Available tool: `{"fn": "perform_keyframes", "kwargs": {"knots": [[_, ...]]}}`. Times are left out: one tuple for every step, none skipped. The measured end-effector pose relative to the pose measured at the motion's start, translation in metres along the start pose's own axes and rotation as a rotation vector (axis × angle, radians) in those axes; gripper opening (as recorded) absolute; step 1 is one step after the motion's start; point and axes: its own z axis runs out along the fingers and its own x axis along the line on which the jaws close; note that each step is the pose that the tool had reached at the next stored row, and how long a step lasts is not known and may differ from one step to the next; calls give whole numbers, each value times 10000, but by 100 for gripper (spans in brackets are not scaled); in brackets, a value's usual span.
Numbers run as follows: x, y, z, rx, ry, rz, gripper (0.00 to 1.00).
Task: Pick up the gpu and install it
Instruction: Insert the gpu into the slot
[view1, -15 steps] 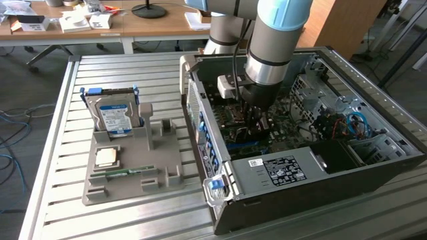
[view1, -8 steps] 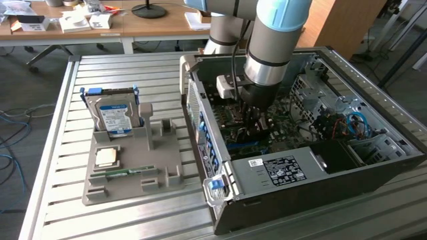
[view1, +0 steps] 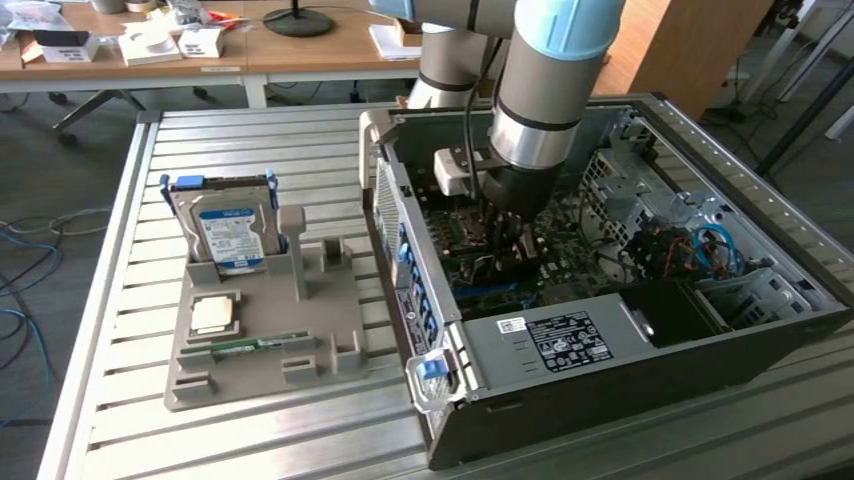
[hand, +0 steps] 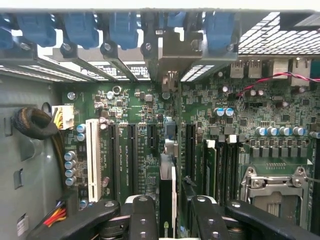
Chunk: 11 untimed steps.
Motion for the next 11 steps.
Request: {"fn": "perform_keyframes", "kwargs": {"knots": [[0,-1,-25,0,1,0,33],[0,-2,-53,1,-3,0,33],[0,-2,-87,1,-3,0,33],[0,-3,-128,1,-2,0,33],[0,-5,-169,2,-4,0,33],[0,-6,-214,1,-2,0,33],[1,-7,-262,1,-2,0,33],[1,-8,-306,2,-3,0,33],[1,-9,-351,2,-3,0,33],[1,-11,-396,2,-3,0,33],[1,-12,-441,2,-3,0,33]]}}
